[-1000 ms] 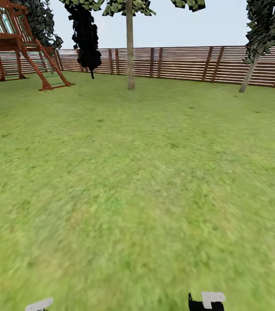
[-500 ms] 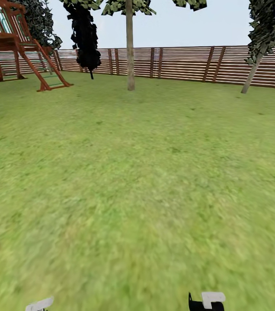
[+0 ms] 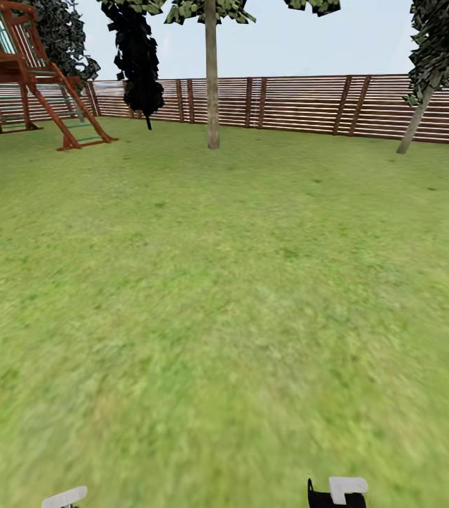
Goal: In the garden, pick up the pesticide atomizer on the floor and spray pesticide onto both trees until each tree trunk is fully covered.
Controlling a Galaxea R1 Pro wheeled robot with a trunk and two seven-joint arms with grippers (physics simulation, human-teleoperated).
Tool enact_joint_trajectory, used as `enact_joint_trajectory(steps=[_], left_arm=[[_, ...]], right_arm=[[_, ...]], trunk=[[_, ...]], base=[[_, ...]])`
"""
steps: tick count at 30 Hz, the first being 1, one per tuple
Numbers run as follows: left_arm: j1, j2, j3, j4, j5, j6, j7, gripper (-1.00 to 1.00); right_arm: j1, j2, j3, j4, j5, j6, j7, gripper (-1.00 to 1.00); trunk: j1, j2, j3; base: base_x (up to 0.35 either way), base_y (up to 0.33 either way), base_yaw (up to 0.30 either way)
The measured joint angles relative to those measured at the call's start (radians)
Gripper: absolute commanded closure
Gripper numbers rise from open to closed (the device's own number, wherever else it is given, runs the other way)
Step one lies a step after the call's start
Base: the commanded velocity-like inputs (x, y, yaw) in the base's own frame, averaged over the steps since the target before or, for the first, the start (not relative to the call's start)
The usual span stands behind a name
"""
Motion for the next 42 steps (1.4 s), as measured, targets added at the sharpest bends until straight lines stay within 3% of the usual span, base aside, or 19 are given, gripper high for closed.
enact_joint_trajectory(steps=[42], left_arm=[[0.000, 0.000, 0.000, 0.000, 0.000, 0.000, 0.000, 1.00]], right_arm=[[0.001, 0.000, -0.002, 0.005, -0.002, 0.006, -0.002, -1.00]], trunk=[[0.000, 0.000, 0.000]], base=[[0.336, 0.000, 0.000]])
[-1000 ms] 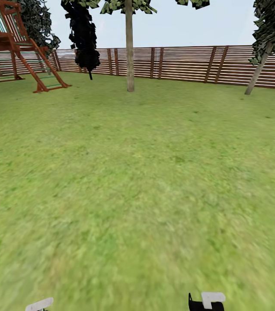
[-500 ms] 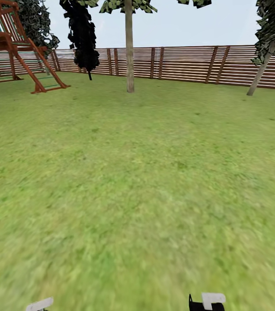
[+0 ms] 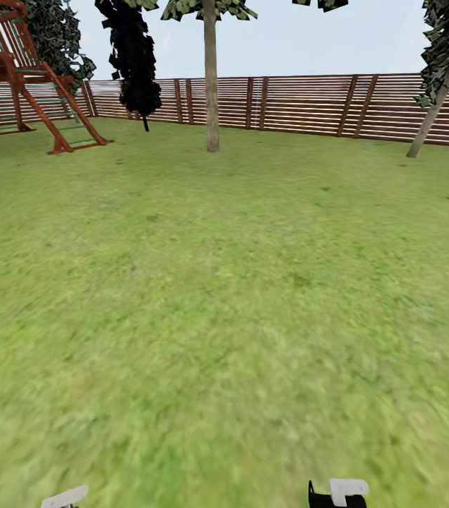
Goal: In the garden, pick up the pesticide atomizer on the floor and spray pesticide onto both trees until each tree trunk is fully covered.
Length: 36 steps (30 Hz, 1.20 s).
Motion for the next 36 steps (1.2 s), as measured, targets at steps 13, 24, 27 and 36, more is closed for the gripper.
enact_joint_trajectory(steps=[13, 24, 27, 36], left_arm=[[0.000, 0.000, 0.000, 0.000, 0.000, 0.001, 0.000, 1.00], [0.000, 0.000, 0.000, 0.000, -0.002, 0.002, 0.000, 1.00], [0.000, 0.000, 0.000, 0.000, -0.002, 0.001, 0.000, 1.00], [0.000, 0.000, 0.000, 0.000, -0.002, 0.001, 0.000, 1.00]], right_arm=[[-0.001, 0.001, -0.003, -0.004, -0.003, -0.001, -0.001, -1.00], [-0.001, -0.041, 0.003, -0.038, 0.005, -0.006, 0.003, -1.00], [-0.001, -0.040, 0.003, -0.037, 0.005, -0.006, 0.003, -1.00], [-0.001, -0.034, 0.003, -0.037, 0.002, -0.006, 0.003, -1.00]], trunk=[[0.000, 0.000, 0.000], [0.000, 0.000, 0.000], [0.000, 0.000, 0.000], [0.000, 0.000, 0.000]], base=[[0.336, 0.000, 0.000], [0.336, 0.000, 0.000], [0.336, 0.000, 0.000], [0.336, 0.000, 0.000]])
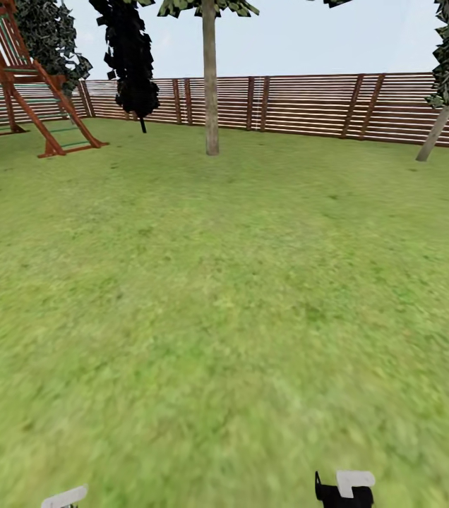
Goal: In the garden, pick up the pesticide atomizer on the floor and spray pesticide onto both trees until each tree trunk is fully covered.
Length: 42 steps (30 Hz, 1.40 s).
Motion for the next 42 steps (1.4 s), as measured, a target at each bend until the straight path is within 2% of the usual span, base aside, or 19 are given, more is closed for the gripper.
enact_joint_trajectory(steps=[42], left_arm=[[0.000, 0.000, 0.000, 0.000, 0.000, 0.000, 0.000, 1.00]], right_arm=[[0.000, 0.001, 0.000, 0.000, 0.000, 0.000, 0.000, -1.00]], trunk=[[0.000, 0.000, 0.000]], base=[[0.336, 0.000, 0.000]])
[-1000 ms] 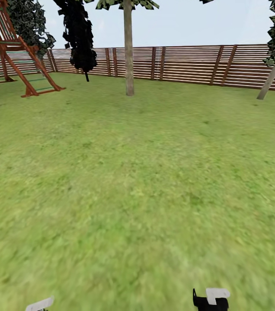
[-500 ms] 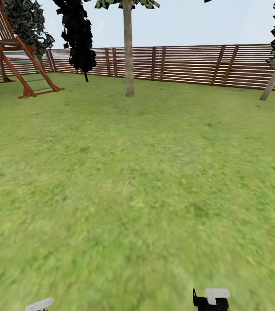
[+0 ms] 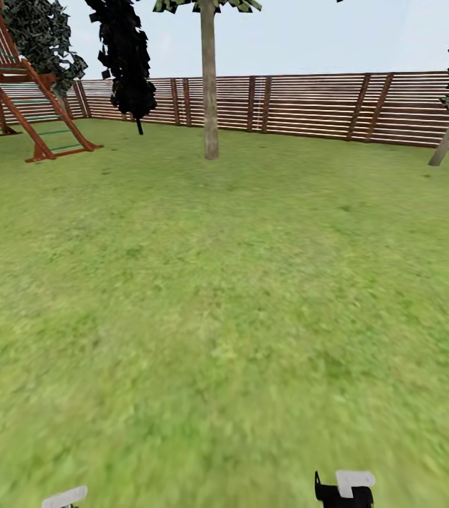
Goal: In the garden, pick up the pesticide atomizer on the floor and spray pesticide onto both trees until each tree trunk is fully covered.
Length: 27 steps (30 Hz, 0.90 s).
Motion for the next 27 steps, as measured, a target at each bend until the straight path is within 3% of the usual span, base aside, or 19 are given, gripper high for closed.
enact_joint_trajectory(steps=[27], left_arm=[[0.000, 0.000, 0.000, 0.000, 0.000, 0.000, 0.000, 1.00]], right_arm=[[0.000, 0.001, 0.000, 0.001, 0.001, 0.000, 0.001, -1.00]], trunk=[[0.000, 0.000, 0.000]], base=[[0.336, 0.000, 0.000]])
